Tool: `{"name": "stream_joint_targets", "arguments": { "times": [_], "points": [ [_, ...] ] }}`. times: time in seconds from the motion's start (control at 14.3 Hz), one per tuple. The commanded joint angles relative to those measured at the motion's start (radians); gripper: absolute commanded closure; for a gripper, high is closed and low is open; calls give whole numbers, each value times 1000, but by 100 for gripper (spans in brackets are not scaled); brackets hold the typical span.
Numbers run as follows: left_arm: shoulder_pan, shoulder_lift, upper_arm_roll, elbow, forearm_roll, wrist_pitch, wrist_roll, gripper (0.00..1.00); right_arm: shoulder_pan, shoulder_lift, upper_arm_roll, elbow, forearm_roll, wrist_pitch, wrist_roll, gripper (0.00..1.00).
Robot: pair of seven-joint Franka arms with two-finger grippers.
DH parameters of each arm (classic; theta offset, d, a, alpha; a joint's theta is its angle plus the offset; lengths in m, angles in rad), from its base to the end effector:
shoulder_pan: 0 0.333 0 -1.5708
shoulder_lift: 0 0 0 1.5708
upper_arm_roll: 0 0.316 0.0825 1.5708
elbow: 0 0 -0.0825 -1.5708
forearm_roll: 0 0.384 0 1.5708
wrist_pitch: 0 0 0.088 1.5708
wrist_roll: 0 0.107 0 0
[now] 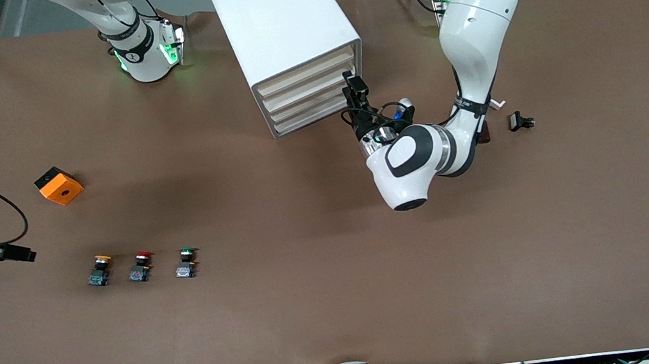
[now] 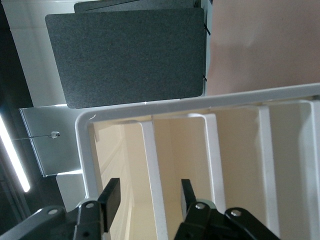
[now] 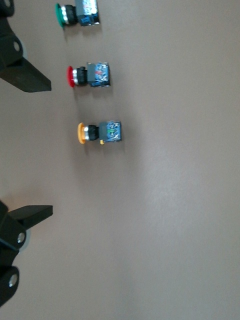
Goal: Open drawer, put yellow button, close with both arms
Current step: 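Lower the right gripper onto the yellow button and grasp it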
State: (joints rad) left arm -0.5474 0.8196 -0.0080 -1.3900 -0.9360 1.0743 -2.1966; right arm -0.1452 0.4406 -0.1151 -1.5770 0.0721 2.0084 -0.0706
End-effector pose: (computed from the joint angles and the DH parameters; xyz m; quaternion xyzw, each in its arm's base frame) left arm 0.4680 -0.4181 0.2458 -0.4890 -0.5711 0.5370 0.3826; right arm 0.6590 -0.1607 0.3859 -0.9945 0.1047 0.0016 0.0085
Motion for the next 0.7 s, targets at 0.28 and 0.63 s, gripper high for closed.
{"name": "stream_joint_targets", "arguments": {
  "times": [0.28, 0.63],
  "points": [
    [-83, 6, 5, -29, -30, 39, -15, 43, 45, 136, 2, 3, 11, 180, 25, 0],
    [-124, 4, 3, -52, -56, 33, -15, 49, 61, 199, 2, -53, 11, 340, 57, 0]
  ]
}}
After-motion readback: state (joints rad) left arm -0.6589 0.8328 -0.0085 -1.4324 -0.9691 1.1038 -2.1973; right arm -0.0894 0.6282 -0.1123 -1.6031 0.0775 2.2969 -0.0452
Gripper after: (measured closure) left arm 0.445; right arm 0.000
